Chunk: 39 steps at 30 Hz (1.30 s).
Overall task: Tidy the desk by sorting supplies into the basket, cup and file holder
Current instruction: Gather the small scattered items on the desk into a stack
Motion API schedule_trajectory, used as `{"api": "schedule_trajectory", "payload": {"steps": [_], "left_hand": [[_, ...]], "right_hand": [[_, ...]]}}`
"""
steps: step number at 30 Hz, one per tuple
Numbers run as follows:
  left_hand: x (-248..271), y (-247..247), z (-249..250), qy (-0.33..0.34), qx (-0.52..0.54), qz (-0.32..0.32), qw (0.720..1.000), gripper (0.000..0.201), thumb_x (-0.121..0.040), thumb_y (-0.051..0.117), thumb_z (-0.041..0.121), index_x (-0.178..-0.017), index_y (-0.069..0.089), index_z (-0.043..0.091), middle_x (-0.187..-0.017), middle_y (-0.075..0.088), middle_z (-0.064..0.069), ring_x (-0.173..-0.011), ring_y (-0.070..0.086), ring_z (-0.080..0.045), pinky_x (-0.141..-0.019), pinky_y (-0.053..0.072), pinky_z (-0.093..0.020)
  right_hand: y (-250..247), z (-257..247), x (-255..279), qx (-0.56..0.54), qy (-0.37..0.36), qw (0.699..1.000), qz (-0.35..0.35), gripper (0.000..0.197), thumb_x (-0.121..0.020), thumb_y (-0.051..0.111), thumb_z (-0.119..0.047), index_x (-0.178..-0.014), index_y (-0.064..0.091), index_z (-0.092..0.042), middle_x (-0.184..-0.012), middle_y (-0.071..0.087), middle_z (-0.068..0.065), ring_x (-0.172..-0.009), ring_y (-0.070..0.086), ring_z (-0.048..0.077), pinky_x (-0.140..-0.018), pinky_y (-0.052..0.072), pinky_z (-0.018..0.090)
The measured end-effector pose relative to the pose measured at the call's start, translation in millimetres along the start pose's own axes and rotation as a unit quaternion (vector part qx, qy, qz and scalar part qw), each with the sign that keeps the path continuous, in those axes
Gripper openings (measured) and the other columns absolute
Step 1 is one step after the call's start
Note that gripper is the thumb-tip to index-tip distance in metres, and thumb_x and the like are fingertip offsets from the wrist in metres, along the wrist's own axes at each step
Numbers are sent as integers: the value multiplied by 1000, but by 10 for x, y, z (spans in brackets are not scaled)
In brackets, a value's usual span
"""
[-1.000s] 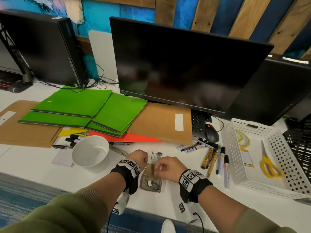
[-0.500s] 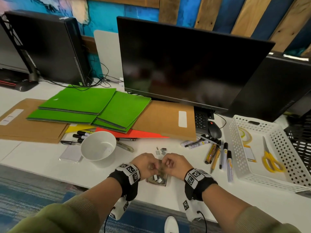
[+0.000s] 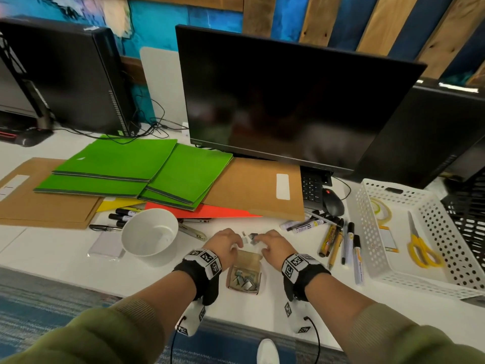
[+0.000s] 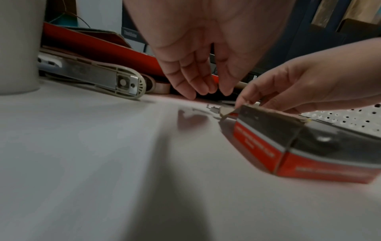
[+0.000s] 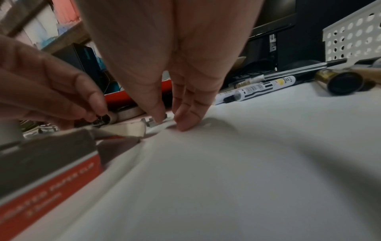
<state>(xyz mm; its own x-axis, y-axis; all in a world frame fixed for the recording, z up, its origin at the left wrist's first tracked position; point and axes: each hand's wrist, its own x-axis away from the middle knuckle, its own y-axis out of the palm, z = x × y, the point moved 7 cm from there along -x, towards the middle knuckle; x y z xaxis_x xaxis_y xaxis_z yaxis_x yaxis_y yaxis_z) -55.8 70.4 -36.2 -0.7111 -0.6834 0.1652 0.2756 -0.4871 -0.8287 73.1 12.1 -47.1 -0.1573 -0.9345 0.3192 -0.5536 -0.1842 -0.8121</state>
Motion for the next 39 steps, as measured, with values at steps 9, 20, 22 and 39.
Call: {"api": "schedule_trajectory", "payload": {"steps": [9, 20, 22, 39], "left_hand": [[-292, 45, 33, -21, -71, -43, 996, 37, -95, 44, 20, -130, 54, 24, -133, 50, -2, -120, 50, -18, -99, 38, -26], [-432, 119, 27, -52, -123, -78, 988, 34, -90, 51, 24, -124, 54, 17, -127, 53, -6, -115, 53, -24, -96, 43, -31], [-436, 113, 37, -54, -130, -73, 987, 28, -91, 49, 20, -118, 55, 14, -123, 55, -9, -112, 55, -27, -92, 44, -32], [174, -96, 276, 40, 14, 20, 999, 21, -84, 61, 27, -102, 63, 17, -105, 62, 1, -98, 59, -16, -83, 44, -21]], "right_hand": [[10, 41, -77, 19, -4, 1000, -4, 34, -90, 49, -11, -122, 54, -18, -119, 46, 5, -108, 54, 25, -85, 37, 20], [-63, 152, -88, -32, 26, 998, 37, 17, -89, 54, -17, -99, 65, -8, -87, 51, -1, -80, 48, 14, -77, 43, 24], [-77, 143, -65, -71, 37, 996, 30, 11, -87, 56, -15, -91, 66, -11, -83, 55, 1, -77, 51, 15, -76, 45, 24], [80, -131, 402, -139, -94, 986, -1, 17, -72, 73, -6, -88, 70, -8, -75, 47, -14, -66, 48, 6, -71, 43, 16]]}}
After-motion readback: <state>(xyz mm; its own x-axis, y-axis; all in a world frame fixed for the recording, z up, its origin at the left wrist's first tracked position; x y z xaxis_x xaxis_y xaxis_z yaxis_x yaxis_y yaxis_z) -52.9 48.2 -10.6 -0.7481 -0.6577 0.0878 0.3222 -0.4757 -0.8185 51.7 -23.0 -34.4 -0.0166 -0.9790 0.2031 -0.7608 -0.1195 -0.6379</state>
